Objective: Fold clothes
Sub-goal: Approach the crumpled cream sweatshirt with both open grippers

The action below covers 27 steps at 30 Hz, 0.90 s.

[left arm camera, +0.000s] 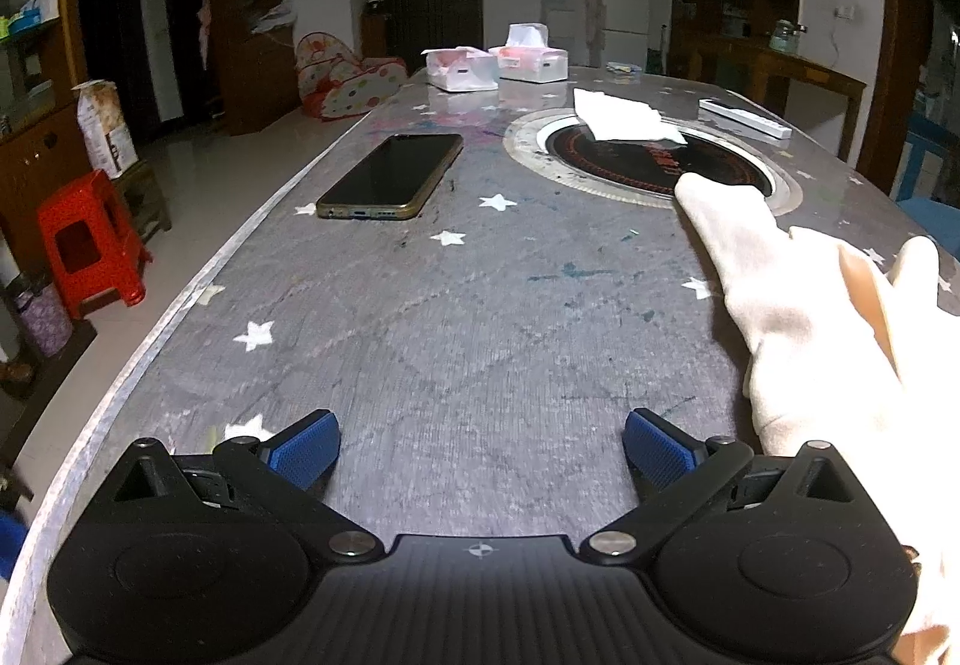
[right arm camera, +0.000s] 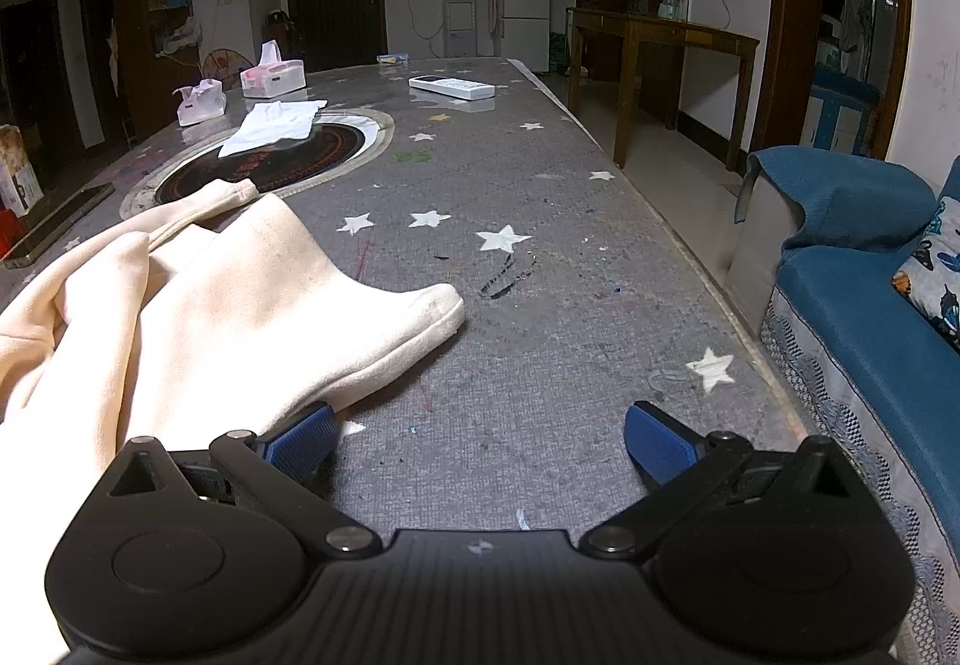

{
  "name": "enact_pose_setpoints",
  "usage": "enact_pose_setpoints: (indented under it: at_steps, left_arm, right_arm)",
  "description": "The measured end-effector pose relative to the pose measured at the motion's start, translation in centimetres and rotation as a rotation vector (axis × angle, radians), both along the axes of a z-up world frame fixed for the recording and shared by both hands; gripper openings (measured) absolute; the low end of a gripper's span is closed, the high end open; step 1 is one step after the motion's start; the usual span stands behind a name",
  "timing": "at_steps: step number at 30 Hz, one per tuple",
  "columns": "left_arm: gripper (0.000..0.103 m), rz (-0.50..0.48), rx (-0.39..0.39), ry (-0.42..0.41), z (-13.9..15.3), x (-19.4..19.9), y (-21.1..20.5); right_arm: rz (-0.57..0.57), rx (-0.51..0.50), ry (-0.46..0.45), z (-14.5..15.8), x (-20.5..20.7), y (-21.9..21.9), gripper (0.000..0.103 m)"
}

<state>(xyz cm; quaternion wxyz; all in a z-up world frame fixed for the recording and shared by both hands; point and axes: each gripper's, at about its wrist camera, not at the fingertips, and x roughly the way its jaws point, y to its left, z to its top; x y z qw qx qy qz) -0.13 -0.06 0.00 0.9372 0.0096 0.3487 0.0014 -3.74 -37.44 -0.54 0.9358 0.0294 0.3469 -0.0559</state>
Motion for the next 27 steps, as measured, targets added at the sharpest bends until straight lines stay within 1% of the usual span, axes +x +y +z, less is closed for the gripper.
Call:
enact_pose_setpoints:
  at_steps: [7, 18, 27]
  left_arm:
    - [0.103, 0.008, -0.003, 0.003, 0.1, -1.7, -0.8]
    - [0.103, 0.026, -0.022, 0.021, 0.6, -4.7, -1.9]
    - [0.103, 0.012, -0.018, -0.006, 2.1, -6.8, -2.8]
  right_arm:
    - [0.041, -0.007, 0.006, 0.2, -1.2, 0.5, 0.103]
    - [0.107, 0.055, -0.009, 1.0, -4.6, 0.3, 0.103]
    - [0.176, 0.079, -0.045, 2.3, -8.0, 1.5, 0.103]
